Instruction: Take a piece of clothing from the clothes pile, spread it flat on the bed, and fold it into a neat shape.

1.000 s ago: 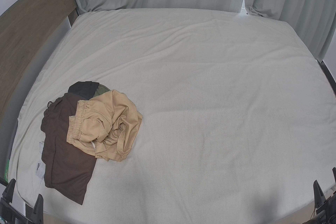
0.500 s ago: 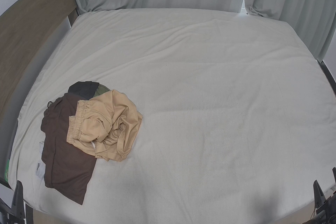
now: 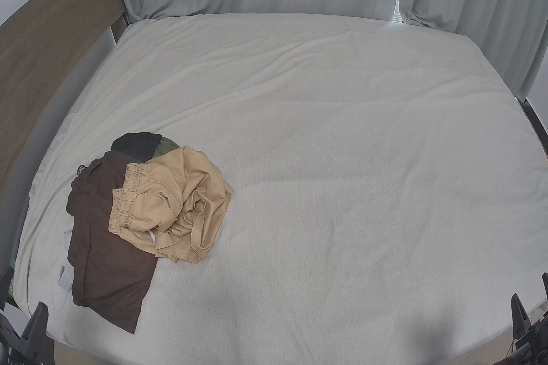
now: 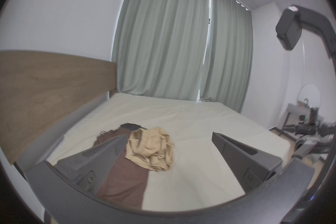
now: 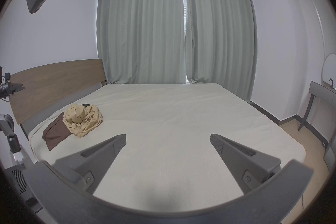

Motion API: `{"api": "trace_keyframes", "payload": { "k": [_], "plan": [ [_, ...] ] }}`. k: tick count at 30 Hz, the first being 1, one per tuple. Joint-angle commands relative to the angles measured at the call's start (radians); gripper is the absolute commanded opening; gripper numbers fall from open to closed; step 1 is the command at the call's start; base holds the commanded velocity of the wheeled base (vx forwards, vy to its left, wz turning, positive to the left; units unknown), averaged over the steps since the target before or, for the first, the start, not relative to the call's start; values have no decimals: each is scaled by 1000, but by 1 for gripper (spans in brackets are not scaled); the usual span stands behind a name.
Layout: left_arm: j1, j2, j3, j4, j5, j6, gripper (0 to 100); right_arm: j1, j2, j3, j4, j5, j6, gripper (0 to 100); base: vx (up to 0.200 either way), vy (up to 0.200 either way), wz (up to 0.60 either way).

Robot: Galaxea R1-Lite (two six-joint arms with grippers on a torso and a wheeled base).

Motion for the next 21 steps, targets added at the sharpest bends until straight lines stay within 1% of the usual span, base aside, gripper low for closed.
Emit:
{"api": "trace_keyframes", "payload": {
  "k": [1, 4, 8, 12, 16, 19, 21],
  "plan": [
    [-54, 107, -37, -1, -49, -66, 100, 0, -16, 16, 0, 0, -1, 100, 0, 0, 0],
    [-68, 171, -62, -4, -61, -111, 100, 0, -16, 16, 0, 0, -1, 100, 0, 0, 0],
    [-90, 262, -76, -11, -81, -144, 100, 0, -16, 16, 0, 0, -1, 100, 0, 0, 0],
    [-90, 306, -76, -13, -82, -163, 100, 0, -16, 16, 0, 0, -1, 100, 0, 0, 0],
    [-90, 404, -106, -31, -99, -206, 100, 0, -16, 16, 0, 0, -1, 100, 0, 0, 0],
    [-88, 449, -119, -54, -113, -221, 100, 0, -16, 15, 0, 0, -1, 100, 0, 0, 0],
    [-80, 501, -131, -97, -116, -223, 100, 0, -16, 16, 0, 0, -1, 100, 0, 0, 0]
  ]
}}
